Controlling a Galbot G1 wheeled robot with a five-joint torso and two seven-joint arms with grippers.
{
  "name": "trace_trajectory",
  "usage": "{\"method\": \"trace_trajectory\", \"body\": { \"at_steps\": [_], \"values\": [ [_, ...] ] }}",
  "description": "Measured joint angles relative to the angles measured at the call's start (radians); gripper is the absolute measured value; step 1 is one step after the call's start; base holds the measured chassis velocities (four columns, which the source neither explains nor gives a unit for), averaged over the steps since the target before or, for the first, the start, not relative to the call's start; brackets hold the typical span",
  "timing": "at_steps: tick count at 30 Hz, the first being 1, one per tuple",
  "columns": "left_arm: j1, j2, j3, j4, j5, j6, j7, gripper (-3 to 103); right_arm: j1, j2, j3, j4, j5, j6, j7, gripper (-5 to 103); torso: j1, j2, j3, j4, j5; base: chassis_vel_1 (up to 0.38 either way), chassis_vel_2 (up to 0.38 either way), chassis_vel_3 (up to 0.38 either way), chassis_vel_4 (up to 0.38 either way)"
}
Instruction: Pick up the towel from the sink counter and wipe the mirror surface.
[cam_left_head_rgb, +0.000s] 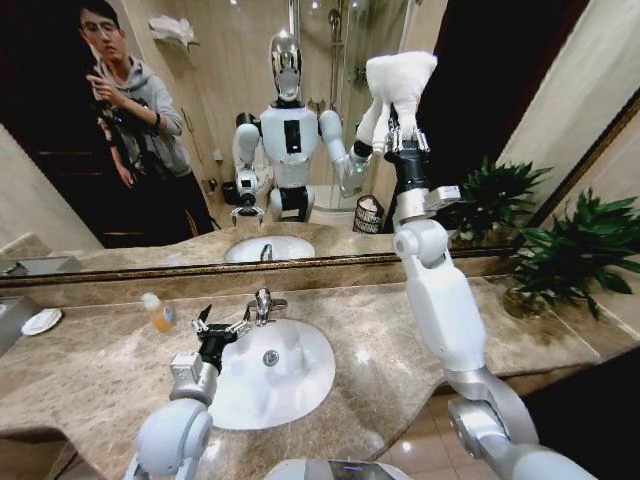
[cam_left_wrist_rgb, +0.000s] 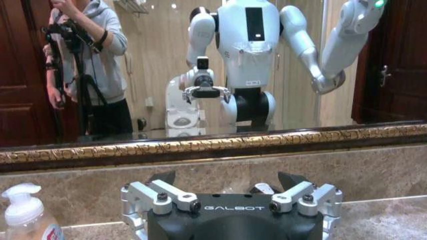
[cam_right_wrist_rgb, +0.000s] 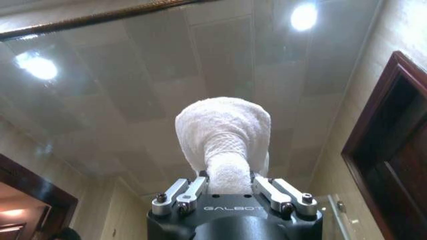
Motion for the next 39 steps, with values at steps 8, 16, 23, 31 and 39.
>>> {"method": "trace_trajectory", "body": {
  "at_steps": [8, 16, 23, 31, 39],
  "values": [
    [0.0, 0.0, 0.0, 0.0, 0.0, 0.0, 0.0, 100, 0.021, 0.008, 0.001, -0.027, -0.002, -0.011, 0.014, 22, 0.0, 0.0, 0.0, 0.0, 0.0001, 0.0, 0.0, 0.0, 0.0],
    [0.0, 0.0, 0.0, 0.0, 0.0, 0.0, 0.0, 100, 0.103, 0.041, 0.027, -0.13, -0.019, 0.049, -0.007, 22, 0.0, 0.0, 0.0, -0.0003, 0.0001, 0.0, 0.0, 0.0, 0.0],
    [0.0, 0.0, 0.0, 0.0, 0.0, 0.0, 0.0, 100, 0.108, 0.075, 0.01, -0.147, -0.055, 0.059, -0.017, 22, 0.0, 0.0, 0.0, -0.0003, 0.0001, 0.0, 0.0, 0.0, 0.0],
    [0.0, 0.0, 0.0, 0.0, 0.0, 0.0, 0.0, 100, 0.124, 0.124, -0.018, -0.18, -0.113, 0.074, -0.028, 22, 0.0, 0.0, 0.0, -0.0003, 0.0002, 0.0, 0.0, 0.0, 0.0],
    [0.0, 0.0, 0.0, 0.0, 0.0, 0.0, 0.0, 100, 0.113, 0.146, -0.082, -0.166, -0.134, 0.079, -0.039, 22, 0.0, 0.0, 0.0, 0.0004, -0.0003, 0.0, 0.0, 0.0, 0.0]
  ]
}}
